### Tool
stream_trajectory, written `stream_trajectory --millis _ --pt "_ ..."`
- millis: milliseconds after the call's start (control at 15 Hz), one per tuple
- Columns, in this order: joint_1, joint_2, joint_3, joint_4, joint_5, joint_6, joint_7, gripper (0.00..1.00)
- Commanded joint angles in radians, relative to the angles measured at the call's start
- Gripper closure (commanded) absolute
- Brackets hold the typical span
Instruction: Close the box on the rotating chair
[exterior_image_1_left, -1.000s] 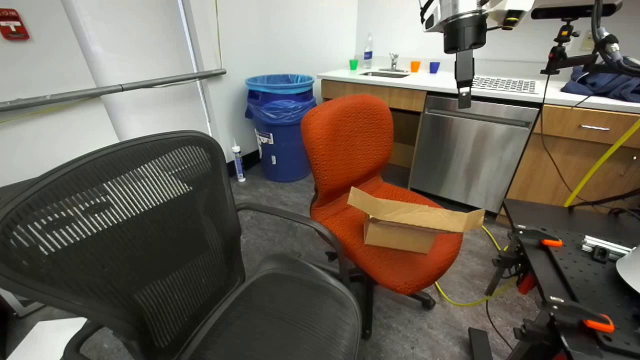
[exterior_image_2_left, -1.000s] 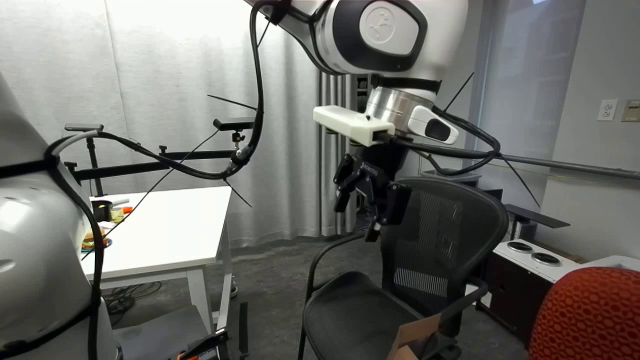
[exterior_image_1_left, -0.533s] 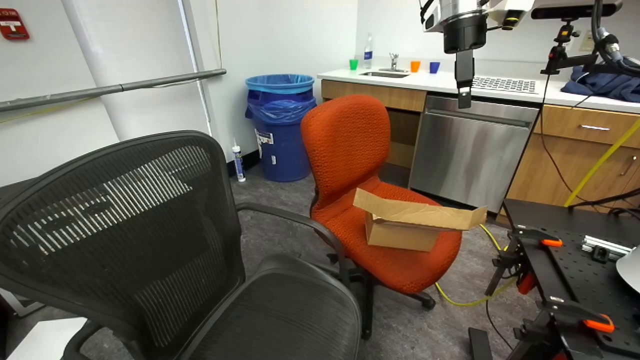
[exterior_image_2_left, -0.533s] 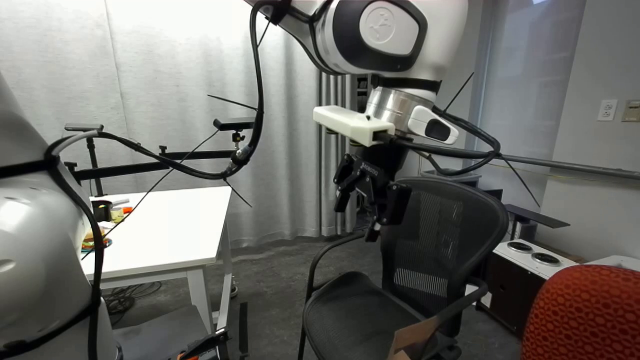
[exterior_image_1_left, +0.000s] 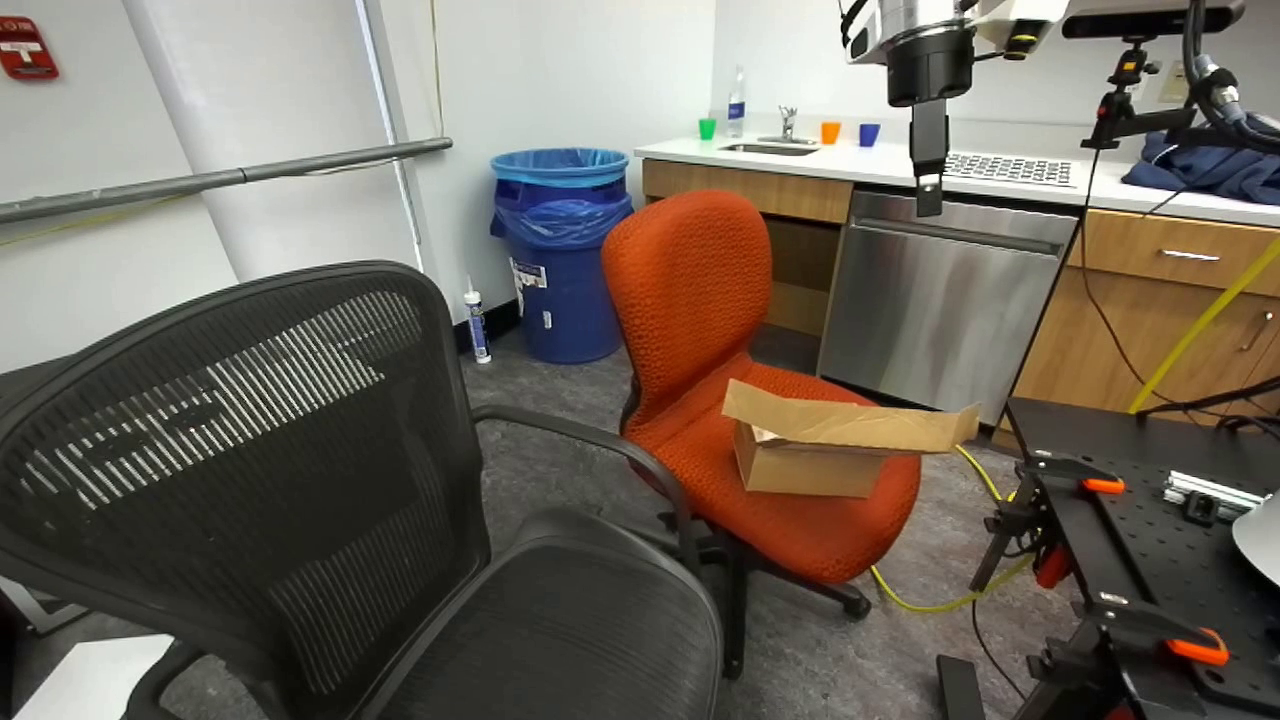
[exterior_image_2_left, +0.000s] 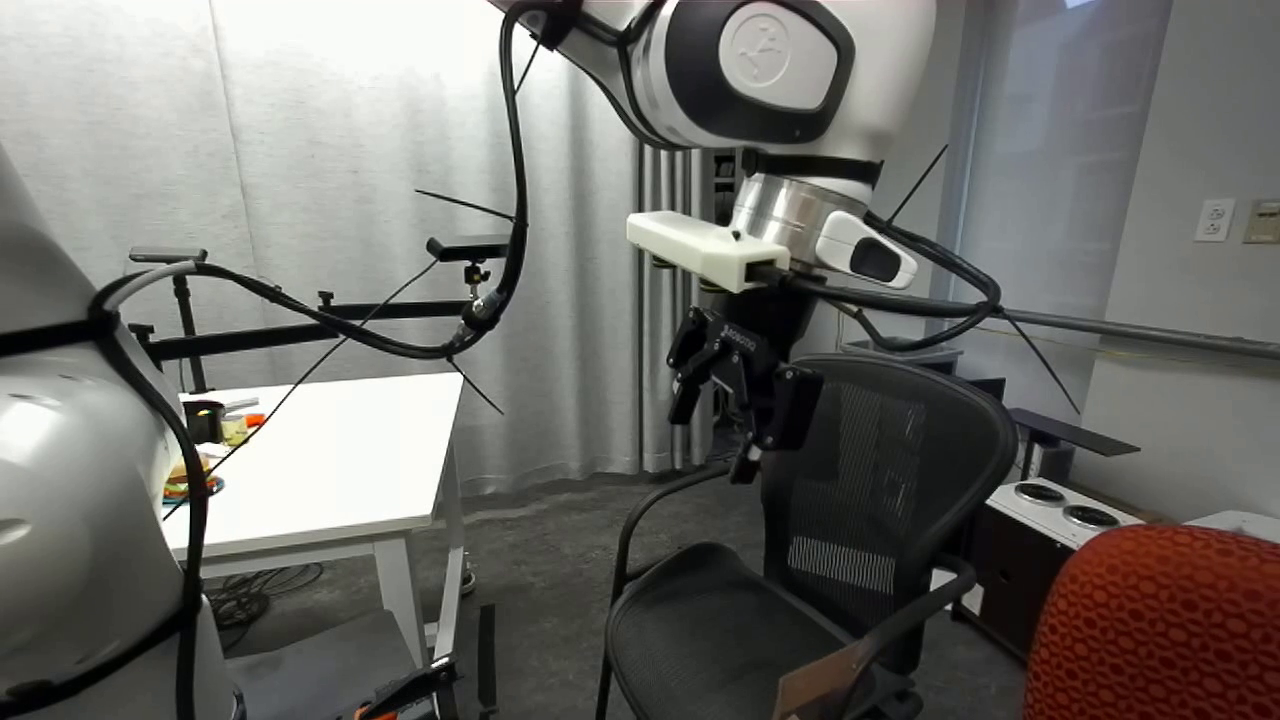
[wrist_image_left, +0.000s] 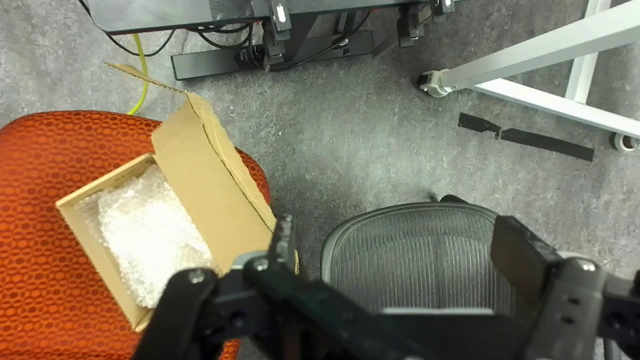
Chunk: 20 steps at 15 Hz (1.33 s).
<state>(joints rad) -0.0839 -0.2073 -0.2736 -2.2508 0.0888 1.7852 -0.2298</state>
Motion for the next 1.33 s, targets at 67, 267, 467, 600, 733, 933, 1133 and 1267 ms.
stream_trajectory --millis 67,267,467,600,733,933,1133,1267 --pt "-0.028 0.002 0.026 0.002 0.005 -0.002 -0.005 0.0" --pt "-0.028 0.002 0.026 0.002 0.005 -0.002 -0.005 0.0" --pt "-0.028 0.002 0.026 0.002 0.005 -0.002 -0.005 0.0" --pt "-0.028 0.002 0.026 0.002 0.005 -0.002 -0.005 0.0" --pt "-0.026 0.005 0.025 0.004 0.011 -0.007 -0.026 0.0" --pt "-0.025 0.005 0.027 0.0 0.025 0.007 -0.058 0.0" --pt "-0.028 0.004 0.031 -0.002 0.037 -0.004 -0.027 0.0" --pt "-0.03 0.001 0.032 -0.008 0.04 0.008 -0.009 0.0"
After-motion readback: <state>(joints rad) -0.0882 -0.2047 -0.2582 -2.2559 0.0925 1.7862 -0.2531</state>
